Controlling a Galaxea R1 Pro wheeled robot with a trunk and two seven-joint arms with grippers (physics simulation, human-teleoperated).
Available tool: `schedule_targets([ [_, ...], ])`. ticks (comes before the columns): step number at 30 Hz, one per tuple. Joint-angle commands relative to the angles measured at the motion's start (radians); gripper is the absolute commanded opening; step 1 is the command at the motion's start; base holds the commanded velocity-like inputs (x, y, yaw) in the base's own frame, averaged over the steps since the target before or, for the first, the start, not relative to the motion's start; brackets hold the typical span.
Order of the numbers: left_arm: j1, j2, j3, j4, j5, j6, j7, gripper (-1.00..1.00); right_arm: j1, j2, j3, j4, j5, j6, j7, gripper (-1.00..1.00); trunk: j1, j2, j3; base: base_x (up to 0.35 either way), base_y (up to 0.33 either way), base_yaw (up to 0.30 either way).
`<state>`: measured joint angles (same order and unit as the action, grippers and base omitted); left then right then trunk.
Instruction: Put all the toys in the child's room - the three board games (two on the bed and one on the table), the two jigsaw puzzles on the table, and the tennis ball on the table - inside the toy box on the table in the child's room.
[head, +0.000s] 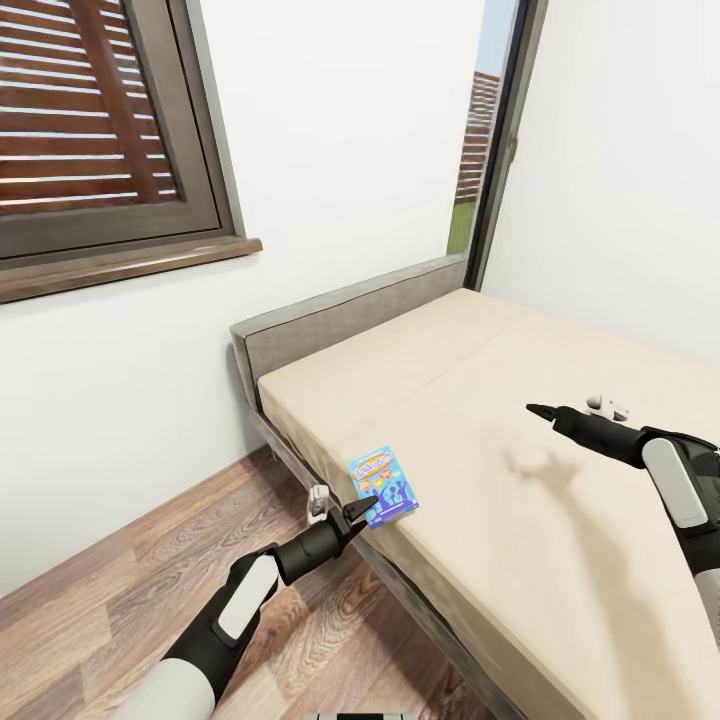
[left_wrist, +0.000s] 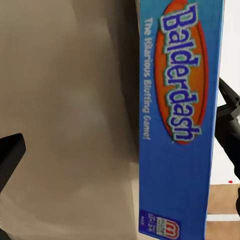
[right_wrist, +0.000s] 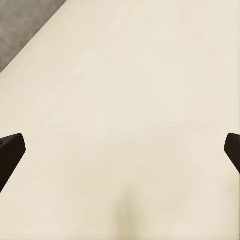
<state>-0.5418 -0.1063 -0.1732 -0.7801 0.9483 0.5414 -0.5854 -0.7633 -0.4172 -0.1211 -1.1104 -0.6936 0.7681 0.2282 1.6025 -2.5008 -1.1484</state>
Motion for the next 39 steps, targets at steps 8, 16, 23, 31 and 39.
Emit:
schedule_targets([
  [8,0.004,-0.006,0.000,-0.047,0.031,0.008,-0.003,1.00,-0.001,0.004,-0.002,0.000,0.004,0.005,0.005,1.00,0.000,0.000,-0.001,0.000,0.000,0.000],
  [16,0.006,-0.006,0.000,-0.055,0.032,0.008,-0.002,1.00,-0.001,0.006,-0.002,0.000,0.005,0.005,0.005,1.00,0.000,0.000,-0.001,0.000,0.000,0.000],
  [23,0.007,-0.006,0.000,-0.056,0.031,0.008,-0.004,1.00,-0.001,0.006,-0.002,0.000,0.008,0.005,0.005,1.00,0.000,0.000,-0.001,0.000,0.000,0.000],
  [31,0.013,-0.005,0.001,-0.060,0.030,0.008,-0.006,1.00,-0.001,0.006,-0.002,0.000,0.012,0.005,0.005,1.00,0.000,0.000,-0.001,0.000,0.000,0.000],
  [39,0.023,-0.003,0.001,-0.076,0.030,0.008,-0.008,1.00,-0.001,0.006,-0.002,0.000,0.012,0.005,0.005,1.00,0.000,0.000,-0.001,0.000,0.000,0.000],
])
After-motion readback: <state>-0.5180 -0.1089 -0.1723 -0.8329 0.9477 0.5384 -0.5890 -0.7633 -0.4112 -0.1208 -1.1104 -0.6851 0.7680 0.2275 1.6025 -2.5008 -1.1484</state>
